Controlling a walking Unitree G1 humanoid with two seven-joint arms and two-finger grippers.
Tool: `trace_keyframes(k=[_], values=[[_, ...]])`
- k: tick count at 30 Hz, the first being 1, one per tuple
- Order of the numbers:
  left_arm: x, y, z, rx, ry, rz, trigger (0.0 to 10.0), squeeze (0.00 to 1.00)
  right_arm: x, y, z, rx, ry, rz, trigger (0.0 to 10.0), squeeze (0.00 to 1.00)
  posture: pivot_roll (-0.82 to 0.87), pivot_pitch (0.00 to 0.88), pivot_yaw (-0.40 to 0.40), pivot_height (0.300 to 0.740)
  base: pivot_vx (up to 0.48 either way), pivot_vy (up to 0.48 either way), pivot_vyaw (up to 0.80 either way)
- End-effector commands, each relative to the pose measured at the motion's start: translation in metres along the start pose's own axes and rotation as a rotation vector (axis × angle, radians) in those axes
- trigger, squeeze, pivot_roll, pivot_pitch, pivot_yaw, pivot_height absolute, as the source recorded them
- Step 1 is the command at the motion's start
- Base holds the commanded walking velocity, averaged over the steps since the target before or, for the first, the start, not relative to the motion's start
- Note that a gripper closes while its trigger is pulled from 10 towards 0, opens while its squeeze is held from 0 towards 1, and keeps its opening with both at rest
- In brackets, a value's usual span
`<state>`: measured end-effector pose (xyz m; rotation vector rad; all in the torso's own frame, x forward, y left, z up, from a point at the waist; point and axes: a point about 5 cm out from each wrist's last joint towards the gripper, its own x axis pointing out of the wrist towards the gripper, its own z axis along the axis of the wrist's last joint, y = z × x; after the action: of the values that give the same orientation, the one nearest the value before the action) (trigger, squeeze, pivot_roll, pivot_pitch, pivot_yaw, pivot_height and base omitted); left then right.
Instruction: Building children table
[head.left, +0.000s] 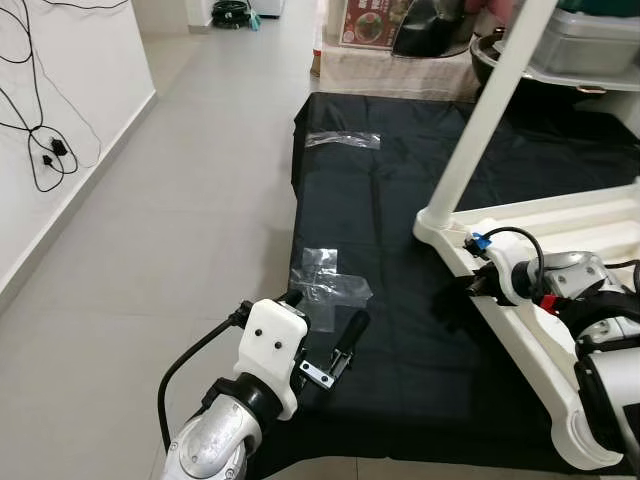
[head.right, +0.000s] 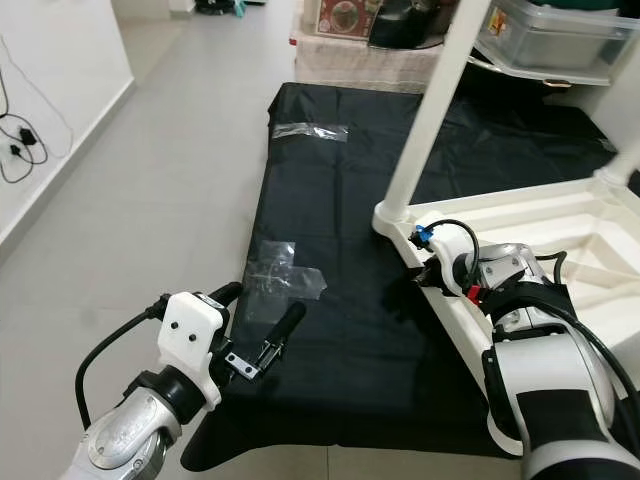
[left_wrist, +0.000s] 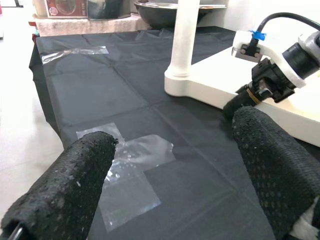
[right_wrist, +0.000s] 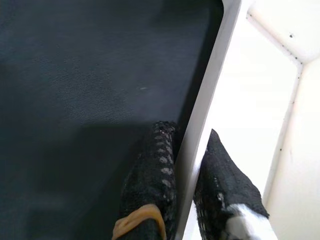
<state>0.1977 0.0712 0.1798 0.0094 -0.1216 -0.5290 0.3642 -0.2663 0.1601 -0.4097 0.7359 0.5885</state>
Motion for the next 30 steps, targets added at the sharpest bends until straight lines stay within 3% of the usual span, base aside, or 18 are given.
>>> trace_keyframes(k=[1,3,4,6,8,12,19,21,23,30], values=[[-0.001,0.001,-0.004,0.003,0.023,-0.004,10.0,0.0,0.007,0.017,0.021,-0.143,-0.065,0.168,0.0,0.0,0.09,0.146,-0.065,0.74,0.0,0.0,0.0],[0.001,0.004,-0.003,0.01,0.02,-0.002,10.0,0.0,0.004,0.026,0.036,-0.219,-0.129,0.299,0.0,0.0,0.09,0.144,-0.064,0.74,0.0,0.0,0.0],[0.001,0.004,-0.003,0.01,0.02,-0.002,10.0,0.0,0.004,0.026,0.036,-0.219,-0.129,0.299,0.0,0.0,0.09,0.144,-0.064,0.74,0.0,0.0,0.0],[0.002,0.007,-0.003,0.019,0.017,0.006,10.0,0.0,-0.004,0.041,0.049,-0.351,-0.23,0.474,0.0,0.0,0.08,0.14,-0.065,0.74,0.0,0.0,0.0],[0.002,0.008,-0.003,0.022,0.016,0.008,10.0,0.0,-0.007,0.046,0.051,-0.4,-0.263,0.534,0.0,0.0,0.08,0.14,-0.065,0.74,0.0,0.0,0.0],[0.003,0.01,-0.003,0.028,0.016,0.008,10.0,0.0,-0.017,0.059,0.043,-0.527,-0.227,0.695,0.0,0.0,0.08,0.131,-0.062,0.74,0.0,0.0,0.0],[0.004,0.01,-0.004,0.031,0.012,0.003,10.0,0.0,-0.02,0.064,0.018,-0.604,-0.117,0.751,0.0,0.0,0.07,0.116,-0.061,0.74,0.0,0.0,0.0],[0.006,0.01,-0.004,0.036,0.009,-0.001,10.0,0.0,-0.023,0.069,-0.013,-0.652,-0.003,0.799,0.0,0.0,0.07,0.109,-0.057,0.74,0.0,0.0,0.0],[0.006,0.01,-0.004,0.036,0.009,-0.001,10.0,0.0,-0.024,0.07,-0.019,-0.655,0.018,0.811,0.0,0.0,0.07,0.109,-0.057,0.74,0.0,0.0,0.0],[0.009,0.01,-0.004,0.038,0.004,-0.012,10.0,0.0,-0.024,0.081,-0.027,-0.668,-0.054,0.841,0.0,0.0,0.06,0.095,-0.05,0.74,0.0,0.0,0.0]])
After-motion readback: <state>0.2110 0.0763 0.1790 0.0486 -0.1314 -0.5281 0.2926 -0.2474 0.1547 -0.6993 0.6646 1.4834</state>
